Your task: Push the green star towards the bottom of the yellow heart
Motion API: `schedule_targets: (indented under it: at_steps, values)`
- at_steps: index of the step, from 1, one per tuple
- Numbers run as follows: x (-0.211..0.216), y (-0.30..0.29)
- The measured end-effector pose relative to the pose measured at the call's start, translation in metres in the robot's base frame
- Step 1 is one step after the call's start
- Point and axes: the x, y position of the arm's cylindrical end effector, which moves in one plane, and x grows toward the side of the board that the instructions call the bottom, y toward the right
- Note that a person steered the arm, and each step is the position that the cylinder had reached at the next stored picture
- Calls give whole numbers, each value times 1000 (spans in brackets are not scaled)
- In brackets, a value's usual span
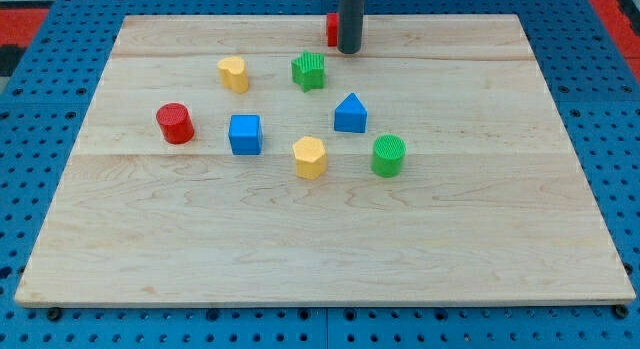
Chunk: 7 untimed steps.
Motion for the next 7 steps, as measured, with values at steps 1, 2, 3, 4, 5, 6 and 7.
schedule_targets:
  at_steps: [1, 2, 3, 4, 5, 6, 7]
  values:
    - [-9, -4]
    - [-6, -4]
    - [27, -8]
    - [44, -44]
    - [36, -66]
    - [47, -73]
    - [78, -64]
